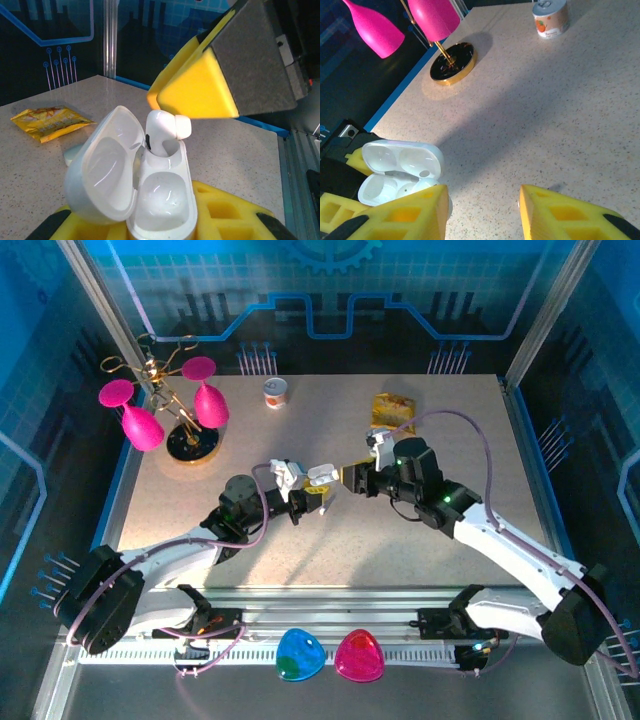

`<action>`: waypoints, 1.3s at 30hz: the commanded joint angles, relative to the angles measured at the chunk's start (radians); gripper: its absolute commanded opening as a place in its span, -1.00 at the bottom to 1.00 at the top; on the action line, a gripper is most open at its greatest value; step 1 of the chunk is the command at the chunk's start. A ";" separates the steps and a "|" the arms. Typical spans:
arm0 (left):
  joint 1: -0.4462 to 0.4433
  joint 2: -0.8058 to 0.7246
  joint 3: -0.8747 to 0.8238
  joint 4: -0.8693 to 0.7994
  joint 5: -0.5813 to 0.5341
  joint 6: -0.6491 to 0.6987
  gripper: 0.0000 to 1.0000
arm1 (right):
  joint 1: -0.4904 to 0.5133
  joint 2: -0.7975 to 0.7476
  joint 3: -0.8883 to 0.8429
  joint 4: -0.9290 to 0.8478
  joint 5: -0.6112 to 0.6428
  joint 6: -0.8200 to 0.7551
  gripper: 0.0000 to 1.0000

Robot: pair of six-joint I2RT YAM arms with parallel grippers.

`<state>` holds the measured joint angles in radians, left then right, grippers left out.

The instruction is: Insert the wireless bluetooth earbuds into the charging case

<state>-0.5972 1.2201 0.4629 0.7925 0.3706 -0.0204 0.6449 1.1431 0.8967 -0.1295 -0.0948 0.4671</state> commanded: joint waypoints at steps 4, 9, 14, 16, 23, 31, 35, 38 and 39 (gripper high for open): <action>0.007 -0.018 0.010 0.019 0.009 0.016 -0.52 | 0.028 0.010 -0.001 0.005 -0.049 -0.024 -0.23; 0.007 -0.007 0.016 0.024 0.008 0.015 -0.52 | 0.041 0.021 0.004 0.004 -0.059 -0.036 -0.16; 0.007 -0.002 0.019 0.030 0.011 0.013 -0.52 | 0.054 0.029 0.013 -0.002 -0.069 -0.045 -0.06; 0.007 -0.003 0.017 0.030 0.011 0.013 -0.52 | 0.054 0.019 0.010 -0.004 -0.062 -0.047 -0.04; 0.008 -0.007 0.014 0.034 0.014 0.016 -0.52 | 0.020 -0.031 -0.012 0.030 -0.066 -0.029 0.01; 0.008 -0.001 0.015 0.044 0.030 0.009 -0.52 | 0.015 0.018 -0.006 0.054 -0.123 -0.018 0.06; 0.008 -0.002 0.013 0.042 0.040 0.008 -0.52 | 0.019 0.045 0.004 0.054 -0.124 -0.014 0.05; 0.007 -0.004 0.011 0.044 0.044 0.007 -0.52 | 0.025 0.056 0.011 0.046 -0.116 -0.014 0.05; 0.007 -0.003 0.010 0.046 0.045 0.007 -0.52 | 0.028 0.059 0.012 0.044 -0.113 -0.014 0.05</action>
<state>-0.5915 1.2213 0.4629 0.7906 0.3817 -0.0208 0.6666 1.1870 0.8963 -0.0910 -0.2028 0.4484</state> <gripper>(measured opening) 0.242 0.524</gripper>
